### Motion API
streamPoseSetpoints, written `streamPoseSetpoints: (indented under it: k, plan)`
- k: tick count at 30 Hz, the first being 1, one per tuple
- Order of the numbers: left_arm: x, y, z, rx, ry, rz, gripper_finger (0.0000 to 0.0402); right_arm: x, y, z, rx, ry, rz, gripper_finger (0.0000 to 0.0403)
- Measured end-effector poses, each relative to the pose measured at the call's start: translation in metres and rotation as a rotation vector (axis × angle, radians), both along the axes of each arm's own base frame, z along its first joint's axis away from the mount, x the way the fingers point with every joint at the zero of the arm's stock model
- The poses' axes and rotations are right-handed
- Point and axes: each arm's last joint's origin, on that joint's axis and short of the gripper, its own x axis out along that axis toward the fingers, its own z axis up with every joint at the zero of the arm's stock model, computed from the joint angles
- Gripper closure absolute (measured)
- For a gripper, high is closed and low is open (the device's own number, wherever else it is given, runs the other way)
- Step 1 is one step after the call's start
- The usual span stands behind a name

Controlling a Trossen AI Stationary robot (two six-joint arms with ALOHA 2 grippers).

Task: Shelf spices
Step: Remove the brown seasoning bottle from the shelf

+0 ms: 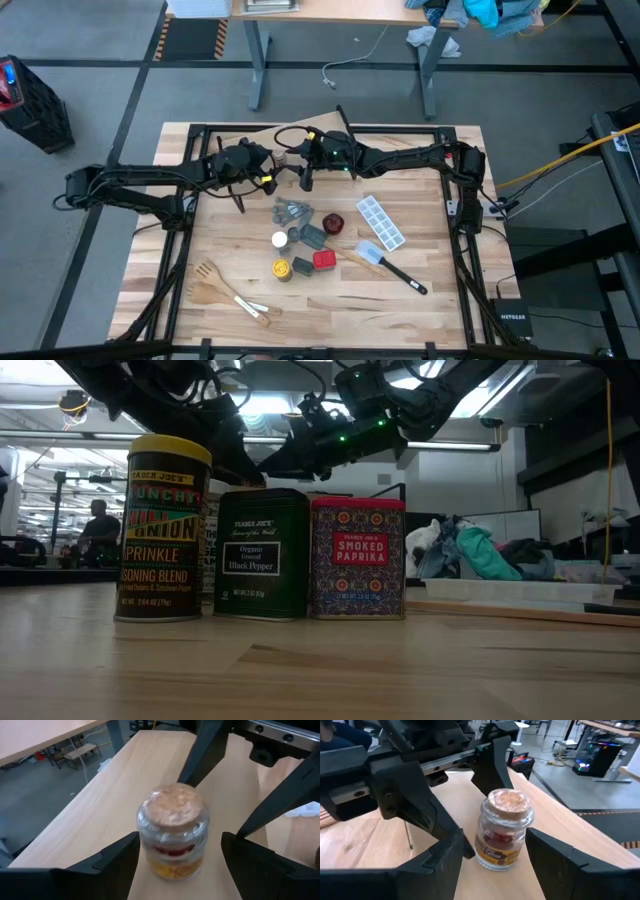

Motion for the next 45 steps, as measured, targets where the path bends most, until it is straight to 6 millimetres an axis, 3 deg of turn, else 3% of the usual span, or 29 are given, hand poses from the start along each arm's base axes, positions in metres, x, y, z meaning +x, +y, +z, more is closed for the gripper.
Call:
streamPoseSetpoints:
  k: [16, 21, 28, 45]
  plan:
    - [0.025, 0.013, -0.024, -0.002, 0.014, -0.071, 0.0130, 0.002, 0.000, -0.006, 0.019, 0.012, 0.055, 0.0182]
    - [0.025, 0.014, -0.024, 0.024, 0.027, -0.066, 0.0141, 0.002, 0.001, -0.006, 0.020, 0.012, 0.056, 0.0182]
    - [0.021, 0.013, -0.019, 0.055, 0.036, -0.066, 0.0225, 0.002, 0.001, -0.005, 0.018, 0.005, 0.060, 0.0182]
    - [0.017, 0.013, -0.014, 0.099, 0.041, -0.032, 0.0225, 0.004, 0.000, -0.002, 0.029, -0.047, 0.046, 0.0182]
